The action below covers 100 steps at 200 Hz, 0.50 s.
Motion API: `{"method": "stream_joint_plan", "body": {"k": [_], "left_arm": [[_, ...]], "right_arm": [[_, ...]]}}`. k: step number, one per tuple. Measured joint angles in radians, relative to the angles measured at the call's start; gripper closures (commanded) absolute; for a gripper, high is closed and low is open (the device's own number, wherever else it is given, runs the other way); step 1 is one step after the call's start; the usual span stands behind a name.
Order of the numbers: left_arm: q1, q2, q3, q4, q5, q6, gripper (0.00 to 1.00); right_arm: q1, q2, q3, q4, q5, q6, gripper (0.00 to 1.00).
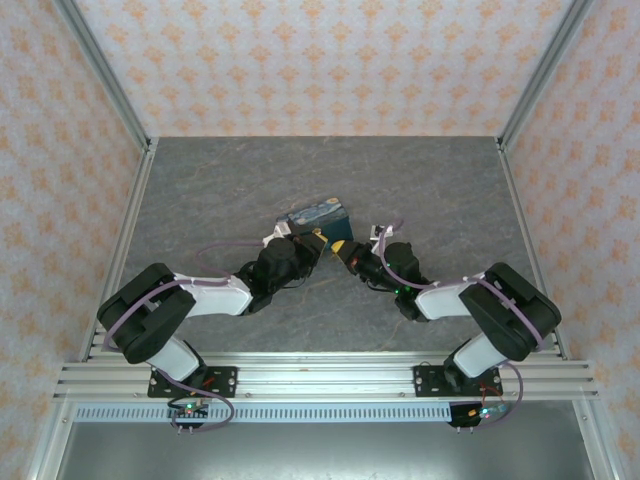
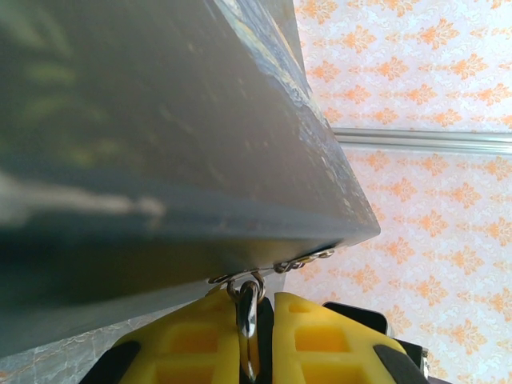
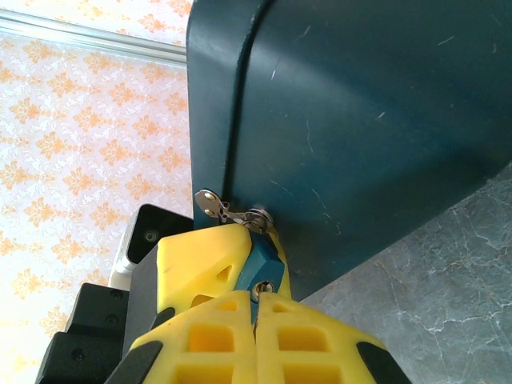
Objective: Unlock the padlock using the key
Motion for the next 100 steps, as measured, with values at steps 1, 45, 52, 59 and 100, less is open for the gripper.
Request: {"method": "stream_joint_plan", "body": {"k": [1, 45, 52, 59, 100], "left_arm": [[0.0, 0.0, 0.0, 0.0, 0.0, 0.0, 1.0], [0.002, 0.01, 0.0, 0.027, -0.012, -0.072, 1.0], [0.002, 0.01, 0.0, 0.029, -0.013, -0.08, 1.0], [0.002, 0.01, 0.0, 0.029, -0.014, -0.087, 1.0], [0.002, 0.009, 0.0, 0.025, -0.014, -0.103, 1.0]], "right_arm": [[0.0, 0.0, 0.0, 0.0, 0.0, 0.0, 1.0], [0.0, 0.011, 0.011, 0.011, 0.008, -0.016, 1.0], [0.0, 0.011, 0.013, 0.012, 0.008, -0.024, 1.0], [0.0, 0.012, 0.013, 0.013, 0.01, -0.033, 1.0], [-0.002, 0.012, 0.017, 0.006, 0.006, -0.1, 1.0]]}}
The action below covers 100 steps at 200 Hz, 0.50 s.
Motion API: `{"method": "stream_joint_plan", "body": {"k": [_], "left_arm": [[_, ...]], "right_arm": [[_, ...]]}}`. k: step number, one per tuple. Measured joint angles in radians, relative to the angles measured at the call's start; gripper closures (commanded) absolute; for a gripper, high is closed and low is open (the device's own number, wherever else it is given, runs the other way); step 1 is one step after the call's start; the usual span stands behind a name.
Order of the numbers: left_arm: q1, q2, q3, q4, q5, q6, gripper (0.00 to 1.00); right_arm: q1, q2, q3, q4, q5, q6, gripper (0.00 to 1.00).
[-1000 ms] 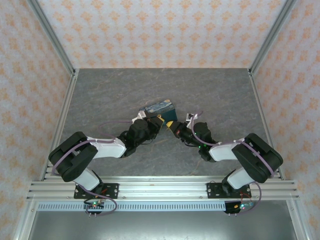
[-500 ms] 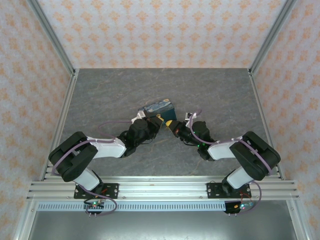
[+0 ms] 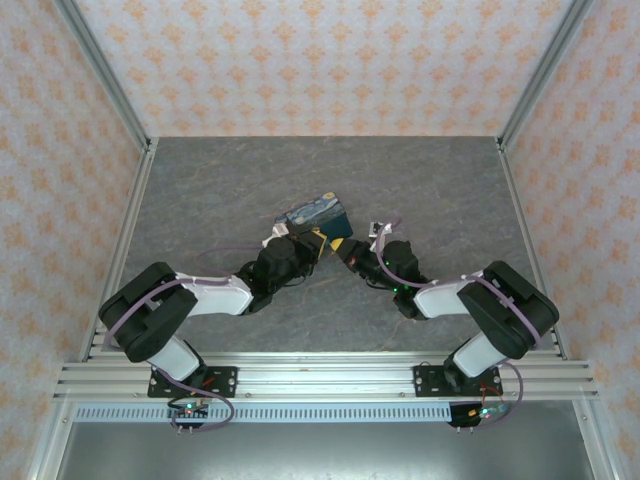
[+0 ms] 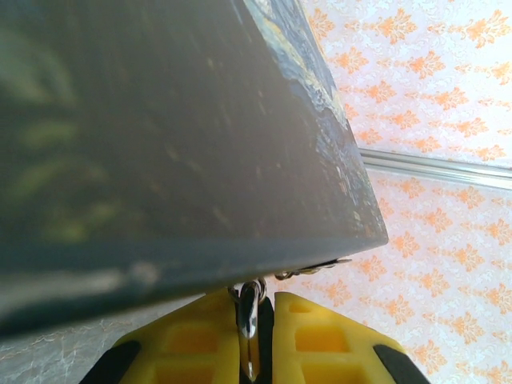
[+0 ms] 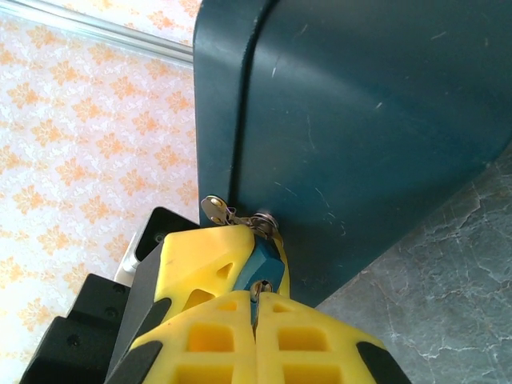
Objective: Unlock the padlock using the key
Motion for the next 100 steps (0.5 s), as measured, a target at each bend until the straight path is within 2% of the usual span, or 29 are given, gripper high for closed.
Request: {"method": "stream_joint_plan", "body": {"k": [100], "left_arm": [[0.0, 0.0, 0.006, -0.04, 0.008, -0.003, 1.0]], "right_arm": [[-0.039, 0.0, 0.024, -0.076, -0.083, -0.15, 1.0]]}}
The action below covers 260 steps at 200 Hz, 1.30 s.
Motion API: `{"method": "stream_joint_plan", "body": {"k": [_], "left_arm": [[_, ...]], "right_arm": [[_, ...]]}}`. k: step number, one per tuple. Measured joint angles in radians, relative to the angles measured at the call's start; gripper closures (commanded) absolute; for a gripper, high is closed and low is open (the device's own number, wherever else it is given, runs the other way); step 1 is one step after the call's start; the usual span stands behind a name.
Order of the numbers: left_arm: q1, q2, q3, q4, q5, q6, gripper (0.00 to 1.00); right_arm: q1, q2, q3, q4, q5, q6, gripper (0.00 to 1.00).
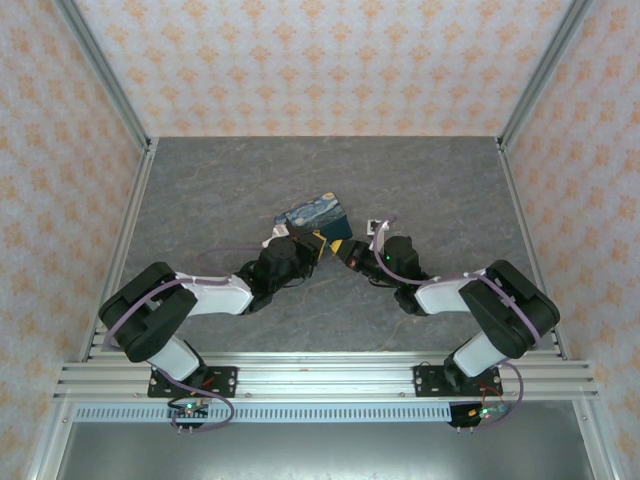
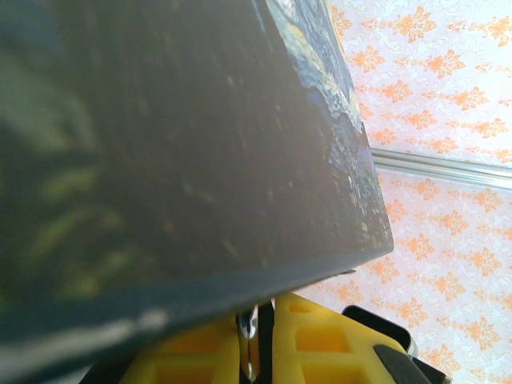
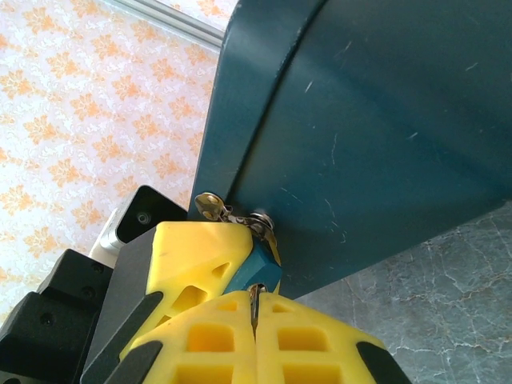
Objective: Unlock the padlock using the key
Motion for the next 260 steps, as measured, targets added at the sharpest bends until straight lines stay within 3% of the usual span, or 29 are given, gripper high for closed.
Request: {"method": "stream_joint_plan", "body": {"k": [63, 131, 193, 260], "left_arm": [[0.006, 0.0, 0.002, -0.023, -0.005, -0.018, 1.0], [0.012, 0.0, 0.002, -0.021, -0.013, -0.05, 1.0], [0.013, 0.034, 0.002, 0.066, -0.06, -0.15, 1.0], [0.013, 0.014, 0.002, 0.052, -0.059, -0.183, 1.0]], "right_arm": [[-0.007, 0.061, 0.01, 0.067, -0.036, 0.009, 1.0], [-0.016, 0.058, 0.047, 0.018, -0.072, -0.028, 1.0], [-0.021, 0.125, 0.056, 0.148, -0.066, 0.103, 1.0], [-0.039, 0.088, 0.071, 0.076, -0.099, 0.083, 1.0]]}}
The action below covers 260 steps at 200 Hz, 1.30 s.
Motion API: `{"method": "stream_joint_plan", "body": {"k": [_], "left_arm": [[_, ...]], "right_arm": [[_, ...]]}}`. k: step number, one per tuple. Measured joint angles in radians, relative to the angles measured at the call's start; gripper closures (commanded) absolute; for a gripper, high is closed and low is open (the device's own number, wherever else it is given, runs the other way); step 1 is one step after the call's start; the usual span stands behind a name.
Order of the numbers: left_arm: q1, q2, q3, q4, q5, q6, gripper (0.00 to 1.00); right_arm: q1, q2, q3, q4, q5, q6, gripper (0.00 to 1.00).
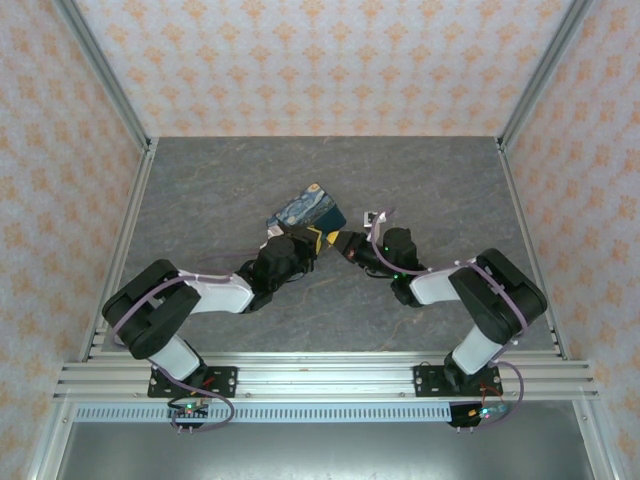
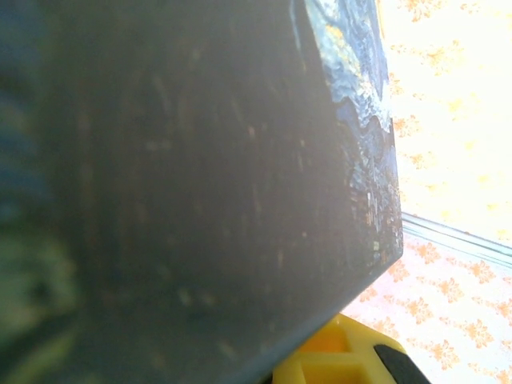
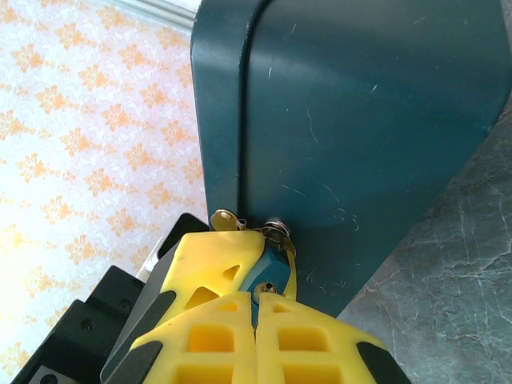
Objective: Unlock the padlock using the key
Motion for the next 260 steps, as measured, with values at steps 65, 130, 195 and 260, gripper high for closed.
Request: {"method": "stream_joint_plan", "body": {"k": [65, 130, 195, 260], "left_arm": [[-0.002, -0.028, 0.0, -0.051, 0.027, 0.026, 1.0], [-0.008, -0.056, 0.0, -0.1, 0.052, 0.048, 1.0], [-0.008, -0.058, 0.0, -0.105, 0.051, 0.049, 1.0], [-0.008, -0.055, 0.0, -0.106, -0.047, 0.048, 1.0]], "right_arm": [[-0.043, -0.005, 0.009, -0.041, -0.091, -0.045, 1.0], [-0.051, -0.007, 0.021, -0.095, -0.1, -0.105, 1.0], [-0.042, -0.02, 0.028, -0.121, -0.087, -0.089, 1.0], [0.042, 0.045, 0.101, -0.12, 0.073, -0.01, 1.0]]}}
